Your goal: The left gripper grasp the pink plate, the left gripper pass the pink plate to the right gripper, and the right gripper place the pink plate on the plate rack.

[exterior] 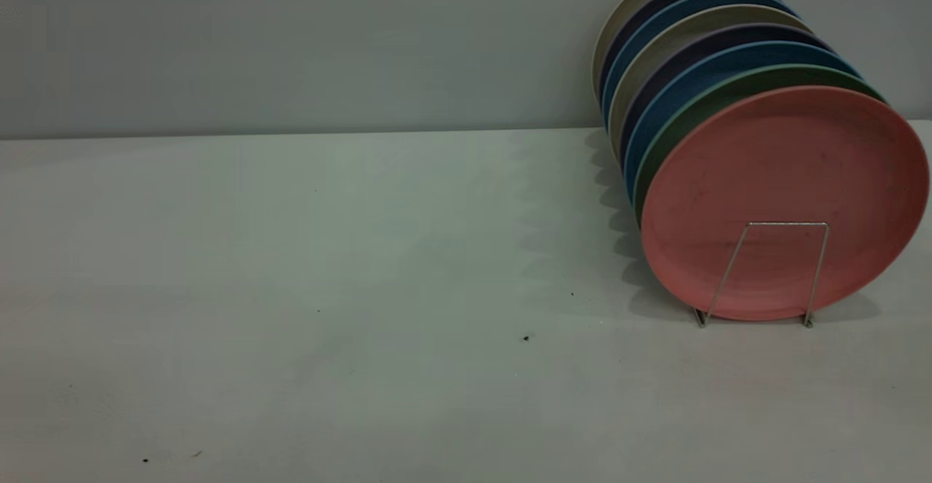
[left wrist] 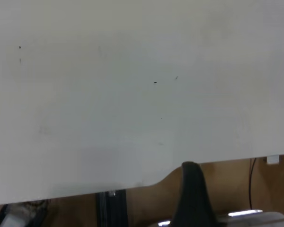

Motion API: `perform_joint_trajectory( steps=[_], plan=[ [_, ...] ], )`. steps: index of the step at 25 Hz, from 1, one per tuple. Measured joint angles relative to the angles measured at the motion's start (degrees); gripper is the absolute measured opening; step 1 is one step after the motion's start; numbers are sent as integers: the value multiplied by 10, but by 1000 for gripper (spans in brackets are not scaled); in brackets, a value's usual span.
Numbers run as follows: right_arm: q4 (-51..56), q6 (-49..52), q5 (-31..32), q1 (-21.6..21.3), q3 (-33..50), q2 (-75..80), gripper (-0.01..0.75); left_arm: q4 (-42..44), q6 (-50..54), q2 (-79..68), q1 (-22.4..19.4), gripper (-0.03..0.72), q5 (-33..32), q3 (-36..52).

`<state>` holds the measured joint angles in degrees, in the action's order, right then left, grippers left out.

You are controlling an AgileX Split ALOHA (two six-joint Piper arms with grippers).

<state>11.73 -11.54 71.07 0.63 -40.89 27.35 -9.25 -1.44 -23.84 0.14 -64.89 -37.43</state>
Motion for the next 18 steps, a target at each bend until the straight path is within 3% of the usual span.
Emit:
perform_joint_trajectory(
  steps=[11,18],
  plan=[
    [-8,-30,-44,3,131,-151,394,49,0,157,0,563,-16,61],
    [-10,-29,-54,56,136,-184,394,78,0,182,0,563,-2,95]
  ],
)
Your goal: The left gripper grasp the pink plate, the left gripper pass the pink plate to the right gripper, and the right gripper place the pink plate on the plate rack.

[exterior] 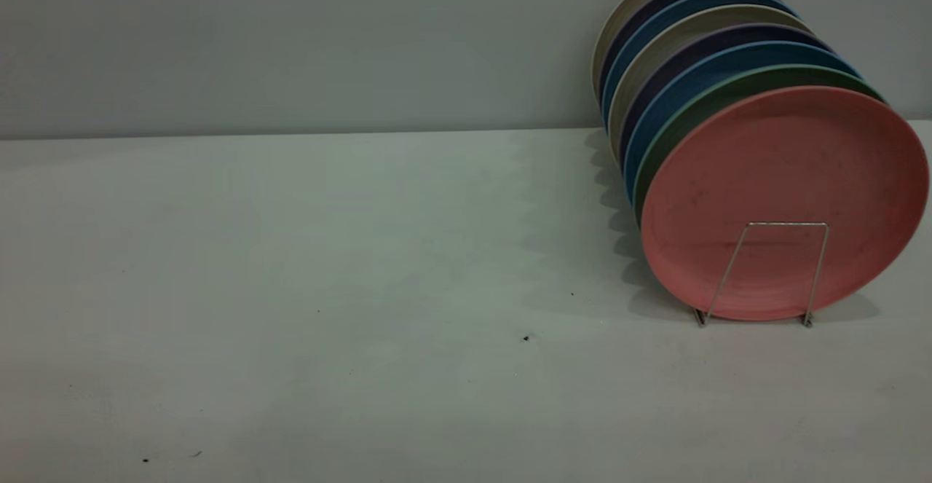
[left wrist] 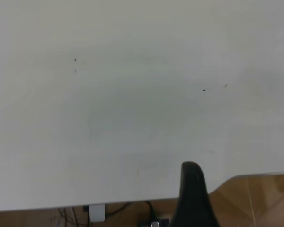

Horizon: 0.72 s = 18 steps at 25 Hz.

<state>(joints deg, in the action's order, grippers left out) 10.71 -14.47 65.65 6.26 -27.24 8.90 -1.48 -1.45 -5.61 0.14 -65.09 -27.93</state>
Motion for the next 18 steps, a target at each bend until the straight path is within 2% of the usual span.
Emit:
perform_joint_trajectory(
  steps=[3,18],
  plan=[
    [-9,9,-1,11,1,-5,394,0,0,0,0,563,1,1],
    [-27,36,-2,12,2,-5,394,2,0,0,0,563,3,1]
  ],
)
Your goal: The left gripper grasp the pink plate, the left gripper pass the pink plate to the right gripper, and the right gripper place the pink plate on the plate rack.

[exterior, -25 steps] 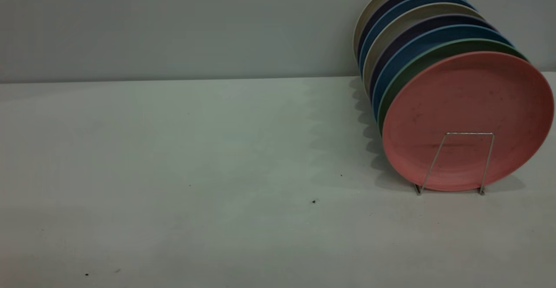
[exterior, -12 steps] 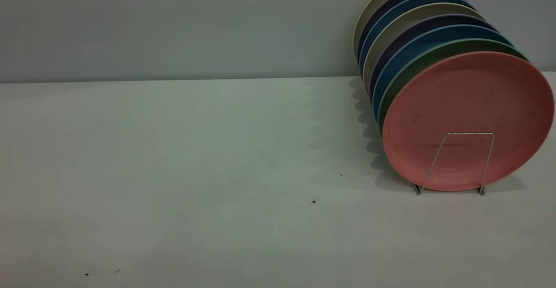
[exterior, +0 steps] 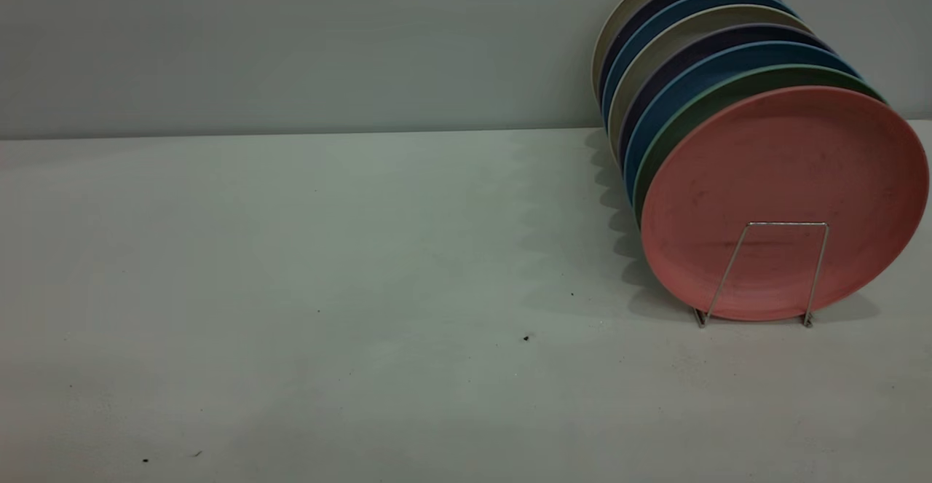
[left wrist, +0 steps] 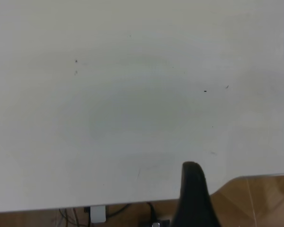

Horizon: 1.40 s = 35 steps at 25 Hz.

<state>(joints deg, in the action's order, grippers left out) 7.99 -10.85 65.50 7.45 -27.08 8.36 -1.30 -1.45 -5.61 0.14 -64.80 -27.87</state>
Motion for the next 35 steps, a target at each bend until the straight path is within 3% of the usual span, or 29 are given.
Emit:
perform_joint_trajectory(
  steps=[13,35],
  plan=[
    [4,0,1,-22,0,-92,394,0,0,69,0,563,-1,0],
    [-3,3,1,-22,0,-93,394,0,1,68,0,563,-1,0]
  ],
)
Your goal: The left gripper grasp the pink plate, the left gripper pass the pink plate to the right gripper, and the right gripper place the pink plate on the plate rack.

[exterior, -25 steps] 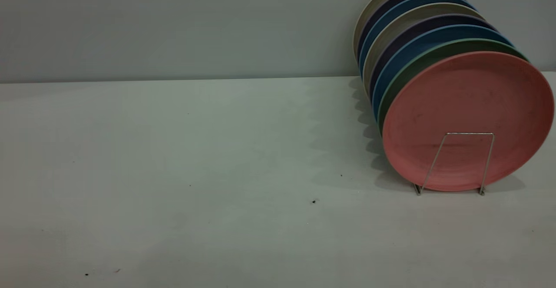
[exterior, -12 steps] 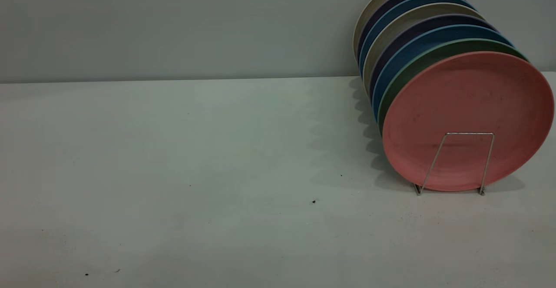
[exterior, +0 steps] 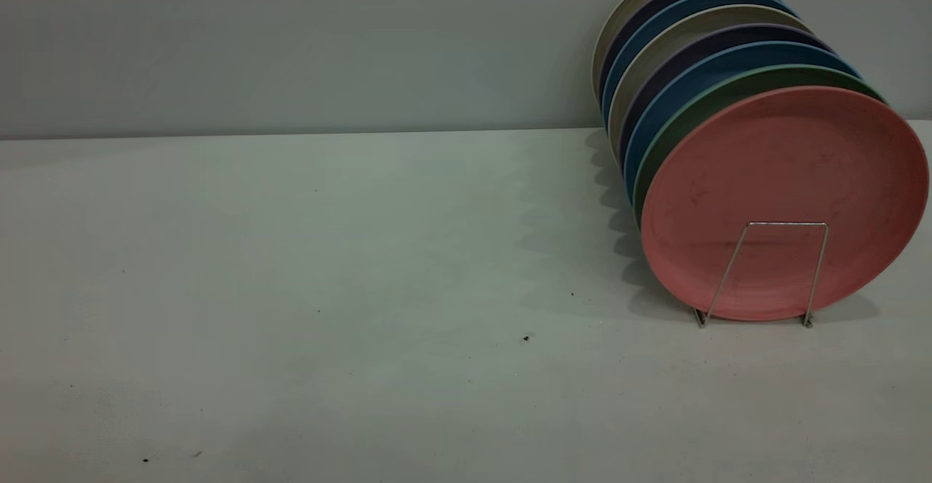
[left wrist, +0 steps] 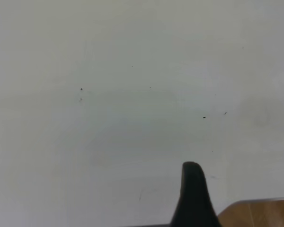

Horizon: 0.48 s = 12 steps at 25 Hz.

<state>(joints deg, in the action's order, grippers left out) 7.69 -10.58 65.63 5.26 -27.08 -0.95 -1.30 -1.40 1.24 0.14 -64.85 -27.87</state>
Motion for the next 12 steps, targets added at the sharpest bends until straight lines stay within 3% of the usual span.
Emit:
perform_joint_trajectory(
  steps=[12],
  plan=[
    [-44,51,-1,0,0,0,394,0,0,0,0,563,0,0]
  ],
)
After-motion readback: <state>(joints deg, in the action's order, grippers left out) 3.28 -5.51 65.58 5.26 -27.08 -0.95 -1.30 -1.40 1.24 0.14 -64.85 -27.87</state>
